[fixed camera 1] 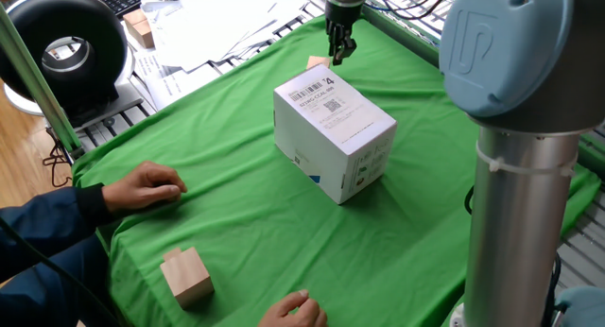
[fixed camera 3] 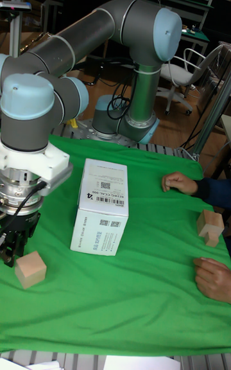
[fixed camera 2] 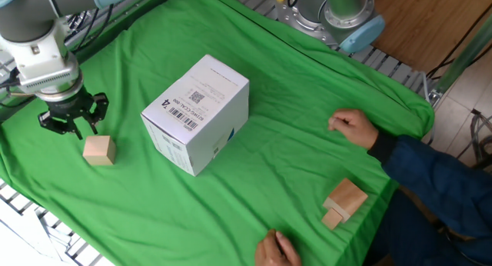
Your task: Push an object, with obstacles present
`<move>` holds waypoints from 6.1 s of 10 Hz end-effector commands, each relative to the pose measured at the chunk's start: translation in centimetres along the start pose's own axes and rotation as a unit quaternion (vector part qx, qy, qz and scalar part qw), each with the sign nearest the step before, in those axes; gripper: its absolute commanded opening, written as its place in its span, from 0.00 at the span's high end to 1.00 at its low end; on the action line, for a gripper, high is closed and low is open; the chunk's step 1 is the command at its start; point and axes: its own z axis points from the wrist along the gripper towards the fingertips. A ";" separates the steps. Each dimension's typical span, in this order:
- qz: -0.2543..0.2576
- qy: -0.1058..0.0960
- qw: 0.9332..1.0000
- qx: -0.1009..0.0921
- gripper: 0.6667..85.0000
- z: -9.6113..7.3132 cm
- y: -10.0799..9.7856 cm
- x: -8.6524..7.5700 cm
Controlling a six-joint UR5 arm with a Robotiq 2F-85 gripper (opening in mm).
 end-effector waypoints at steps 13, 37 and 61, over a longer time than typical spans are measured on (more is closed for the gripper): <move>-0.011 -0.029 0.999 -0.005 0.60 0.9 2.5 -7.5; -0.112 -0.029 0.993 0.006 0.63 0.5 5.7 -12.6; 0.003 -0.014 1.000 0.016 0.64 -0.3 11.2 -22.3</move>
